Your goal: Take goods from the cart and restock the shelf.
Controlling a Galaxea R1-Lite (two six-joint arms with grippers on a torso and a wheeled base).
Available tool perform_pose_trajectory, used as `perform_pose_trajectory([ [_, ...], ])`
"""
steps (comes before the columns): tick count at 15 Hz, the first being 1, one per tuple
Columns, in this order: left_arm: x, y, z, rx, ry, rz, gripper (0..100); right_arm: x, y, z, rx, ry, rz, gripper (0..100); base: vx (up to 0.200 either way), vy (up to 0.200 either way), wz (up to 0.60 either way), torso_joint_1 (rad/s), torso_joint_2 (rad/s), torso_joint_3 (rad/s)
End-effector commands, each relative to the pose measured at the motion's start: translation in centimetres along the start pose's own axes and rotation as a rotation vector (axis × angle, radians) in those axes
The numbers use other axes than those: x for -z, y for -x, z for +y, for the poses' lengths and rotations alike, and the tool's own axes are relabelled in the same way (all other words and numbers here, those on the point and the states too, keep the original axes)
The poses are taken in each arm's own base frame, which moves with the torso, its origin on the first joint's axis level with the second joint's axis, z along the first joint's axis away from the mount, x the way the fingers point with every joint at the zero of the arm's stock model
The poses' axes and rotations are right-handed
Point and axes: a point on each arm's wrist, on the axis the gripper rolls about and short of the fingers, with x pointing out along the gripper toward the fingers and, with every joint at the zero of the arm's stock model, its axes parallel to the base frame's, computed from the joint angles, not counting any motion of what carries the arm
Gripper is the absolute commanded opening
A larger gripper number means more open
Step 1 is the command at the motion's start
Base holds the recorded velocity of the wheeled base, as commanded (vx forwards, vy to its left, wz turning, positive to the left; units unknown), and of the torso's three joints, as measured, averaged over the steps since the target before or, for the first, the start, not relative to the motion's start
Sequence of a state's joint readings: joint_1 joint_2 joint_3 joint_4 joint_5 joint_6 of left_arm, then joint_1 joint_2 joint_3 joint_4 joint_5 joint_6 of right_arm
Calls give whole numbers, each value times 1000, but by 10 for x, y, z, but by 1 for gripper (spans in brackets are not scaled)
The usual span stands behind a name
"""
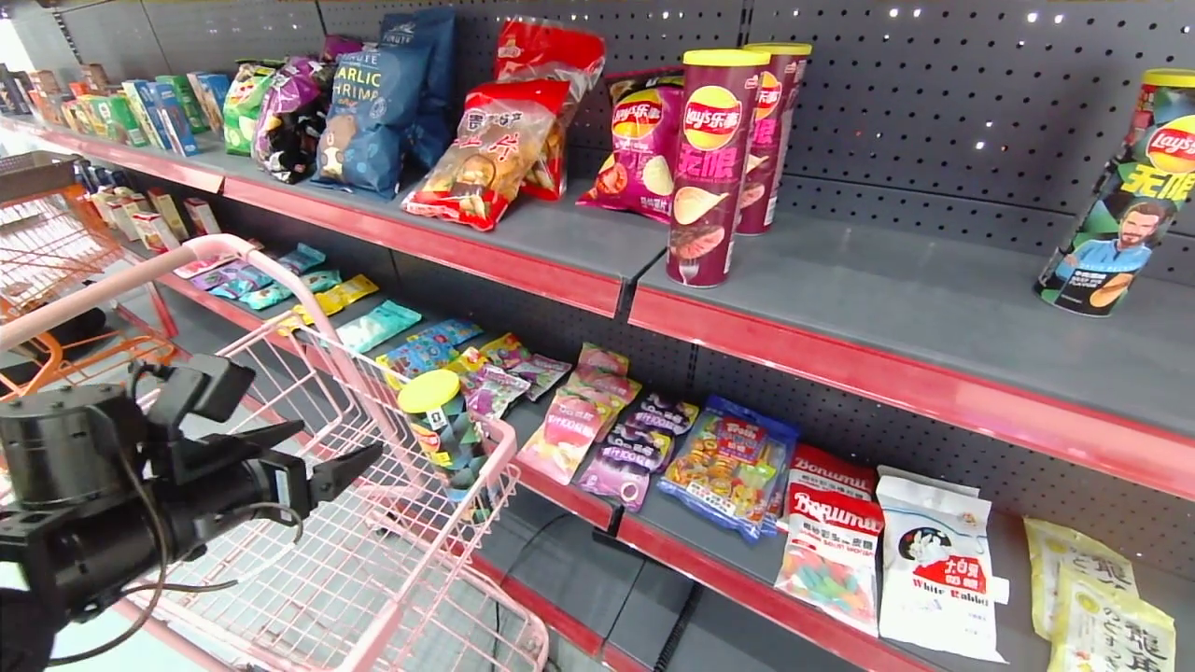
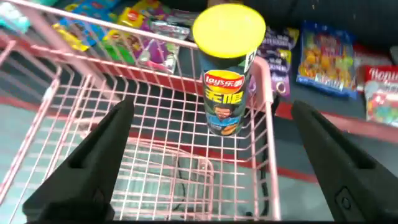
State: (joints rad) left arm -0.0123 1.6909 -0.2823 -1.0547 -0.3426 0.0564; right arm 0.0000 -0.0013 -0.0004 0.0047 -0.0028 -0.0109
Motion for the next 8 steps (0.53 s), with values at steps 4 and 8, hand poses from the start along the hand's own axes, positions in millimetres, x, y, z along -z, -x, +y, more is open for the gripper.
perform_pose_trajectory([
  [4,37,-69,-5,134,-38,100,100,0,0,0,0,1,0,100,0,0,0,0,0,0],
  [8,17,-112,1,141,-78,4,100,0,0,0,0,1,0,100,0,0,0,0,0,0],
])
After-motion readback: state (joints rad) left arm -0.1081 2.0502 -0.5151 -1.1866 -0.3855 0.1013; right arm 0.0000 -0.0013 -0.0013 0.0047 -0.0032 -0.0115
